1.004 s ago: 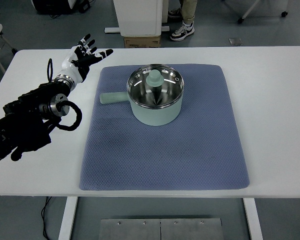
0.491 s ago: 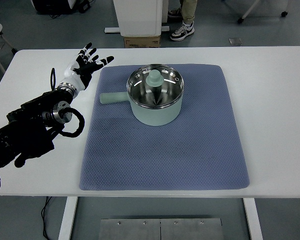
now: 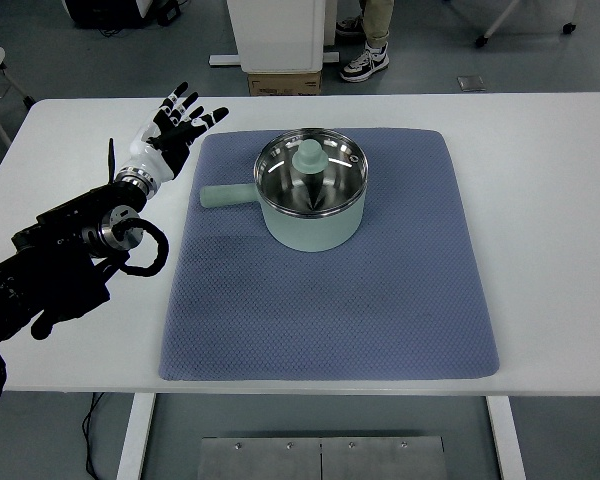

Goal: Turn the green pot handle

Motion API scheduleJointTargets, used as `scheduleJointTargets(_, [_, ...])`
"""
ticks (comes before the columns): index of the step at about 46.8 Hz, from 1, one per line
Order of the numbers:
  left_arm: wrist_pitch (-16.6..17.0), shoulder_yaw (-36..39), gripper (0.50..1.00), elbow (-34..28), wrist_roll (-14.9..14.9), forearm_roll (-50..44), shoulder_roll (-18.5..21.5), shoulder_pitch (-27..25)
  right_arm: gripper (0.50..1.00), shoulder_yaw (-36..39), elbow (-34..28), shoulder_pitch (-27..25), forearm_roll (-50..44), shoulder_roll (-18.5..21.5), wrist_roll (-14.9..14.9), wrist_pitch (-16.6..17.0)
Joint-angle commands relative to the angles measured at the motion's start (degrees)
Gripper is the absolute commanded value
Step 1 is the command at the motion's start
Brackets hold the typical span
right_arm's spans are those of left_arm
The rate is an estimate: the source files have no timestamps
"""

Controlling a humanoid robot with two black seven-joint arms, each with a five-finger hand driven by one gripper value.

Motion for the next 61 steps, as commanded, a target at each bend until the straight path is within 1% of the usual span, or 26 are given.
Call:
scheduleJointTargets(1, [-1.10, -0.01, 1.000, 0.00, 0.01, 0.00, -0.01, 0.16, 1.000, 0.03, 0.00, 0.00, -0.06, 0.00, 0.02, 0.00])
scheduleJointTargets(11, [-1.54, -0.01, 1.000, 0.00, -0.25, 0.09, -0.10, 0.86, 1.000, 0.03, 0.00, 0.00, 0.03, 0.00, 0.02, 0.00])
scheduleJointTargets(16, [-1.63, -0.01, 1.000, 0.00, -1.57, 0.09, -0.18, 1.04, 1.000, 0.03, 0.00, 0.00, 0.03, 0.00, 0.02, 0.00])
scheduleJointTargets(22, [-1.72, -0.01, 1.000, 0.00, -1.66, 0.18, -0.36, 1.04, 1.000, -0.06, 0.00, 0.00, 0.03, 0.00, -0.07, 0.00])
scheduleJointTargets(27, [-2.51, -0.09, 1.000, 0.00, -1.75, 0.44, -0.45, 1.04, 1.000, 0.03, 0.00, 0.00, -0.05, 0.00, 0.02, 0.00])
scheduleJointTargets(38, [-2.42, -0.10, 1.000, 0.00, -2.54, 0.44, -1.33, 1.12, 1.000, 0.03, 0.09, 0.00, -0.06, 0.00, 0.02, 0.00])
scheduleJointTargets(61, [-2.51, -0.10, 1.000, 0.00, -2.54, 0.44, -1.68, 1.21, 1.000, -0.23, 0.00, -0.09, -0.23, 0.00, -0.60, 0.00])
